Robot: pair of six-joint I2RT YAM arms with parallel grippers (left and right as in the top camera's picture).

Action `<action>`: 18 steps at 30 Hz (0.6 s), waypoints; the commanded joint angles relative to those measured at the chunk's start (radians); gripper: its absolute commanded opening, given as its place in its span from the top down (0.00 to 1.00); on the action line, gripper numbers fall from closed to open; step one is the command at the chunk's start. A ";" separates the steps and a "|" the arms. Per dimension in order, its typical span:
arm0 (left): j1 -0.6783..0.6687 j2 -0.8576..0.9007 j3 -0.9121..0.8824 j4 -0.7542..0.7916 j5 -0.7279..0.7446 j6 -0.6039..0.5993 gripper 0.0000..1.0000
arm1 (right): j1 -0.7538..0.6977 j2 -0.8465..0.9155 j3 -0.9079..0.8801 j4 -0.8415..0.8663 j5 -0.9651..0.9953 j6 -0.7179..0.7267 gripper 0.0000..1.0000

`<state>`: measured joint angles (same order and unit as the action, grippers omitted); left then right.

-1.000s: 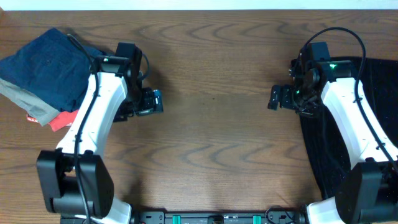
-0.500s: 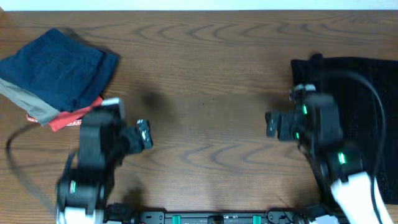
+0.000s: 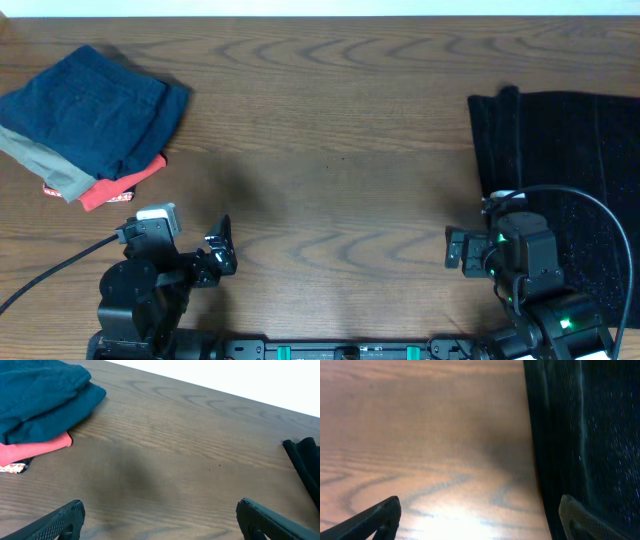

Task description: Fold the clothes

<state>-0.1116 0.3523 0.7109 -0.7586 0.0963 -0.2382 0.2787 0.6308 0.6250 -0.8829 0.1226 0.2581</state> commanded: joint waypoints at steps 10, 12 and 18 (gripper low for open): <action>0.003 -0.002 -0.004 0.000 -0.019 0.001 0.02 | 0.009 -0.003 -0.006 -0.045 0.016 -0.008 0.01; 0.003 -0.002 -0.004 0.000 -0.019 0.002 0.02 | 0.009 -0.026 -0.010 -0.045 0.016 -0.008 0.01; 0.003 -0.002 -0.004 0.000 -0.019 0.002 0.02 | -0.018 -0.121 -0.012 -0.057 0.016 -0.009 0.01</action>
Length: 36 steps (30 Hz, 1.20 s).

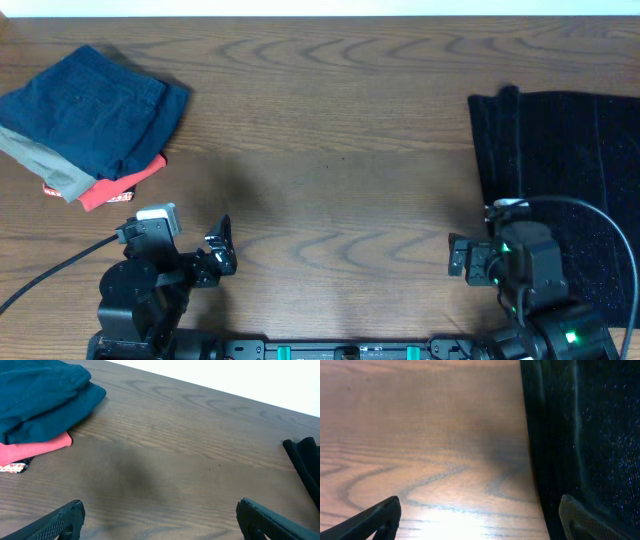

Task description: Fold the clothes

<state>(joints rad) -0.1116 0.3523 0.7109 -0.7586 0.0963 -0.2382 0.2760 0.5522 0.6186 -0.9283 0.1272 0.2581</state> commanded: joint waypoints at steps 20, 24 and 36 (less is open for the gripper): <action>0.003 -0.002 -0.004 0.000 -0.019 0.002 0.02 | -0.129 -0.547 -0.214 0.149 -0.005 -0.058 0.01; 0.003 -0.002 -0.004 0.000 -0.019 0.002 0.02 | -0.129 -0.547 -0.345 0.425 -0.019 -0.099 0.01; 0.003 -0.002 -0.004 0.000 -0.019 0.002 0.02 | -0.147 -0.547 -0.613 0.866 -0.193 -0.261 0.01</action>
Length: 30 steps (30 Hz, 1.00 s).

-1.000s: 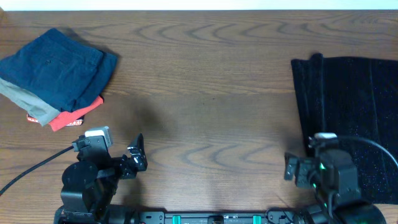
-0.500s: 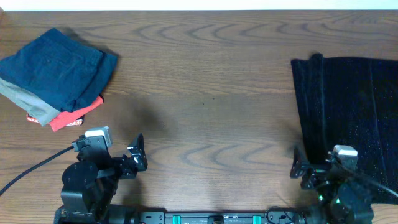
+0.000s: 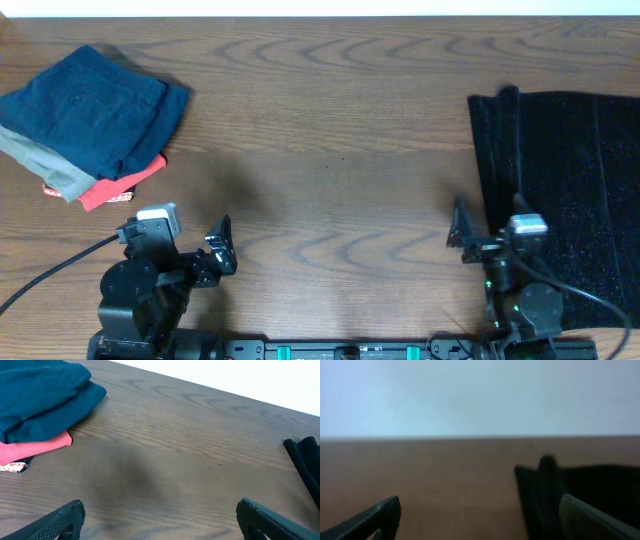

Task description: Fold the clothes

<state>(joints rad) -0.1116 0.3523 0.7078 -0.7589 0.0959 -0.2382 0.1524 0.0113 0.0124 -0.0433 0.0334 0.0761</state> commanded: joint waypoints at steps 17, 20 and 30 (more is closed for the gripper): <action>0.003 -0.002 -0.001 0.001 -0.018 0.002 0.02 | -0.050 -0.006 -0.007 -0.027 -0.101 -0.078 0.01; 0.003 -0.002 -0.001 0.001 -0.018 0.001 0.02 | -0.050 -0.006 -0.007 -0.027 -0.101 -0.078 0.01; 0.003 -0.002 -0.001 0.001 -0.018 0.001 0.02 | -0.050 -0.006 -0.007 -0.027 -0.101 -0.078 0.01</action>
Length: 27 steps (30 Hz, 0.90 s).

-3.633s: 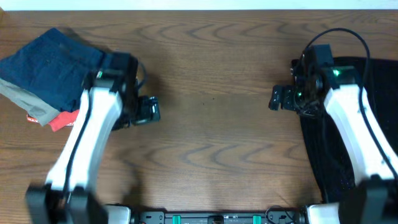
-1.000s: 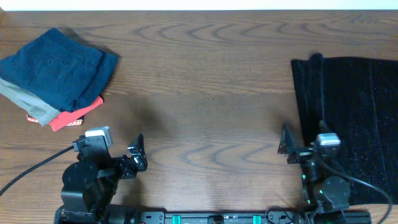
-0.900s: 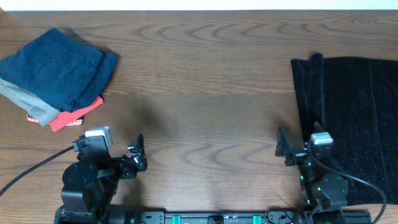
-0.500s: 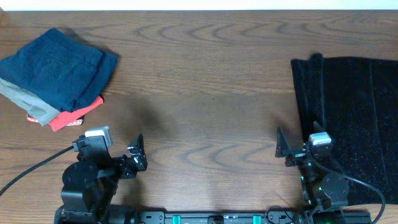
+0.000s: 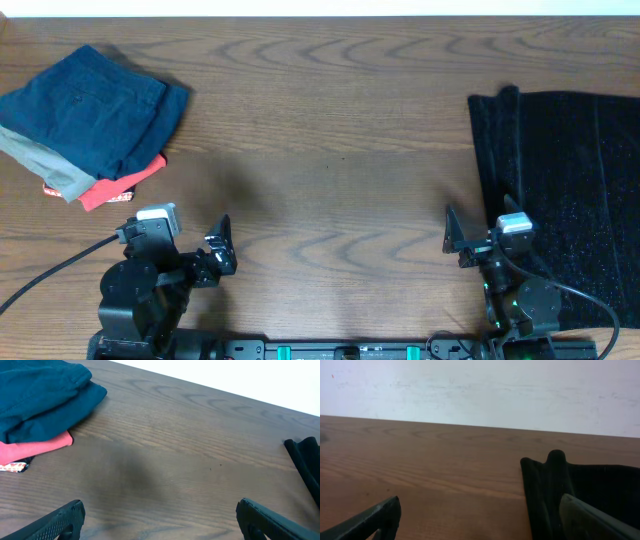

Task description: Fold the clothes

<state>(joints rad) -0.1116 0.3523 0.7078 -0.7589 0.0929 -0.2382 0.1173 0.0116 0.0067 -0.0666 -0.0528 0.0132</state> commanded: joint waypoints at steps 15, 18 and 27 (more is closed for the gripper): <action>0.003 -0.027 -0.001 0.001 -0.016 0.002 0.02 | -0.015 -0.006 -0.001 -0.003 -0.015 -0.015 0.01; 0.003 -0.055 -0.001 0.000 -0.015 0.002 0.02 | -0.015 -0.006 -0.001 -0.003 -0.015 -0.015 0.01; 0.003 -0.200 -0.084 -0.002 -0.085 0.006 0.02 | -0.015 -0.006 -0.001 -0.003 -0.015 -0.015 0.01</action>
<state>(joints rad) -0.1116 0.2001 0.6701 -0.7589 0.0696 -0.2379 0.1173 0.0116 0.0067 -0.0666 -0.0536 0.0132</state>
